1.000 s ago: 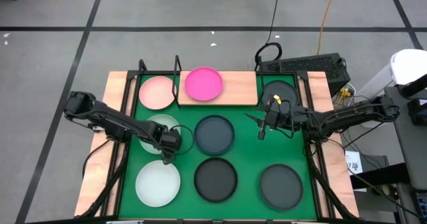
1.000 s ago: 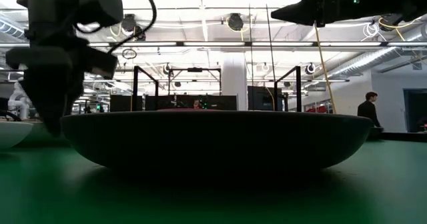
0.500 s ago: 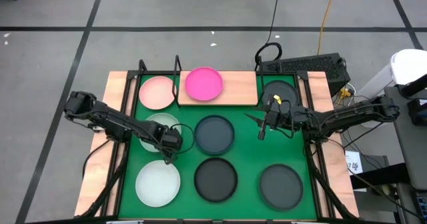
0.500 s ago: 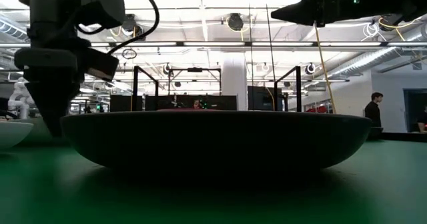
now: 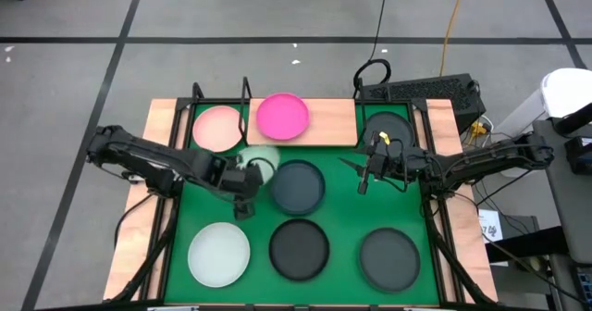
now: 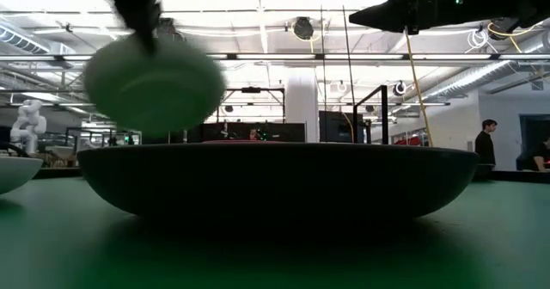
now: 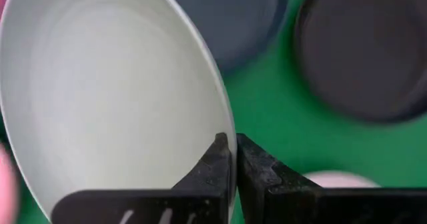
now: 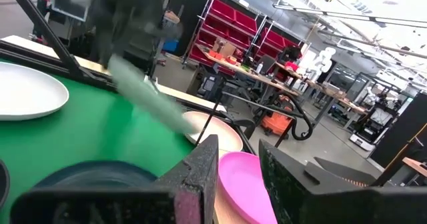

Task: Place and stack plates onto a shelf
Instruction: Stack the green plate on top of the pink plate on the shelf, then stack the top dark green plate on top of the green plate on the shelf, then stack the blue plate on top of the dark green plate on the shelf

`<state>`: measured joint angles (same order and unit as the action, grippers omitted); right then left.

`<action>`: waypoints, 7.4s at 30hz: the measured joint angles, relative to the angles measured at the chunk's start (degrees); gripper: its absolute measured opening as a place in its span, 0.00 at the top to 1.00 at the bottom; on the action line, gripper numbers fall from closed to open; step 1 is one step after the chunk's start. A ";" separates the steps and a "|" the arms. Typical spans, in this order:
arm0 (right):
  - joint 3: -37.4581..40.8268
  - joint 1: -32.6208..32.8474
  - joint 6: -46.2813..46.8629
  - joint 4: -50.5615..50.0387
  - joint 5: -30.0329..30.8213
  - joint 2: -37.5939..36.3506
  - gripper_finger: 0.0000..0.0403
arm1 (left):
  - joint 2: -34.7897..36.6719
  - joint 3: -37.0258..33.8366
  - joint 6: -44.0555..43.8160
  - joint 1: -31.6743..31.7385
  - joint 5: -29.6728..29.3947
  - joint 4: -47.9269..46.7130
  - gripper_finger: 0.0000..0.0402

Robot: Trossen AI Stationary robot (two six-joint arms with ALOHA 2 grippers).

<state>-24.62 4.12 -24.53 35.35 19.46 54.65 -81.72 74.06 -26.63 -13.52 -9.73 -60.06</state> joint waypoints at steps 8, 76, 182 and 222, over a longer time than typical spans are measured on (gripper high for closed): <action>-0.02 0.00 -0.46 1.28 -0.02 0.00 0.77 | -0.02 6.05 37.12 7.01 -17.11 10.36 0.98; -13.77 -5.90 24.86 -49.64 1.08 -3.56 0.77 | 19.34 -17.82 30.55 13.52 -6.37 44.52 0.64; -49.88 -23.15 8.57 -18.86 -8.17 56.06 1.00 | 49.05 -38.25 31.31 8.41 -18.58 50.74 0.64; -49.82 -14.02 0.67 -32.76 -0.16 42.94 0.59 | 37.39 -37.36 21.90 5.40 -22.20 48.57 0.64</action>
<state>-74.44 -9.90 -23.86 2.60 19.30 97.59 -44.32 36.70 -4.74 -8.12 -31.94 -11.49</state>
